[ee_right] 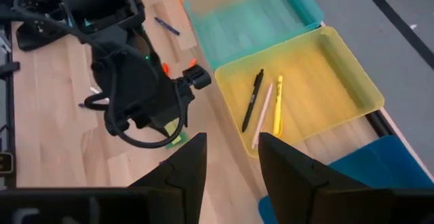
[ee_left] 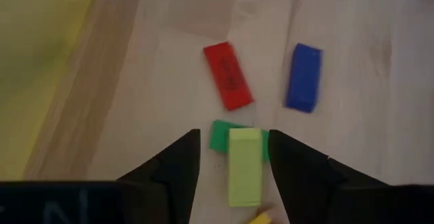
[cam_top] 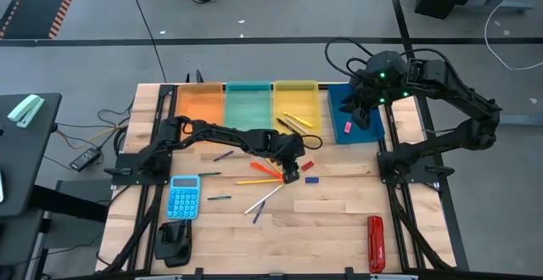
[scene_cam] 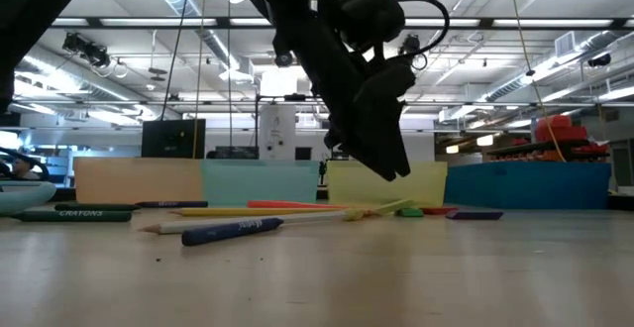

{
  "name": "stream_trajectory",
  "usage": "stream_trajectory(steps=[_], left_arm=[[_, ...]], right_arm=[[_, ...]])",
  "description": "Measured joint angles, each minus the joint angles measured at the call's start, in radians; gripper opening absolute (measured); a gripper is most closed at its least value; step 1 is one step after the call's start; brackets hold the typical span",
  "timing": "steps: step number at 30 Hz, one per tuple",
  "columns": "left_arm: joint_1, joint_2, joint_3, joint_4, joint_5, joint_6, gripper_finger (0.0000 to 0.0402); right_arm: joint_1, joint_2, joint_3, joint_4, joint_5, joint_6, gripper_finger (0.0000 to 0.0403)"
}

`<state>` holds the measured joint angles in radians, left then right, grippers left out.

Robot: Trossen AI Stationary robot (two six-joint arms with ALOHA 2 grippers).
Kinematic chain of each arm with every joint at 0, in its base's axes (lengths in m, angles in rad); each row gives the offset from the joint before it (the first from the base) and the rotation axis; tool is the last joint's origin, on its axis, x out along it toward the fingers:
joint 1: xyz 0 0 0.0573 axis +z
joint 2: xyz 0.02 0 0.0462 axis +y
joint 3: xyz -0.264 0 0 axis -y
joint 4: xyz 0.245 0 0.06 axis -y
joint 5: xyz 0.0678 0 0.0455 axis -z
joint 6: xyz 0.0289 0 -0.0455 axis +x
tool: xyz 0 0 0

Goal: Sort crayons/erasers/pens/pencils in bins
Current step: Put the light green eraser into the blue bin

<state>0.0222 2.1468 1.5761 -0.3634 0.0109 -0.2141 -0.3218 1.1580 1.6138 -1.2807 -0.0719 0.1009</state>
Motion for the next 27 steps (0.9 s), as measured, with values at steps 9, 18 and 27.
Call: stream_trajectory(steps=[9,18,27], left_arm=[[0.021,0.008,0.000,-0.015,0.002,0.013,0.0187],[0.006,0.057,0.001,-0.003,0.068,0.042,0.0188],[-0.002,0.078,0.000,-0.013,0.064,0.056,0.0178]], right_arm=[[0.000,0.000,0.000,0.004,0.027,-0.012,0.0143],[0.000,0.000,0.000,-0.005,0.027,-0.016,0.0143],[-0.001,0.000,0.000,-0.005,0.047,-0.013,0.0143]])
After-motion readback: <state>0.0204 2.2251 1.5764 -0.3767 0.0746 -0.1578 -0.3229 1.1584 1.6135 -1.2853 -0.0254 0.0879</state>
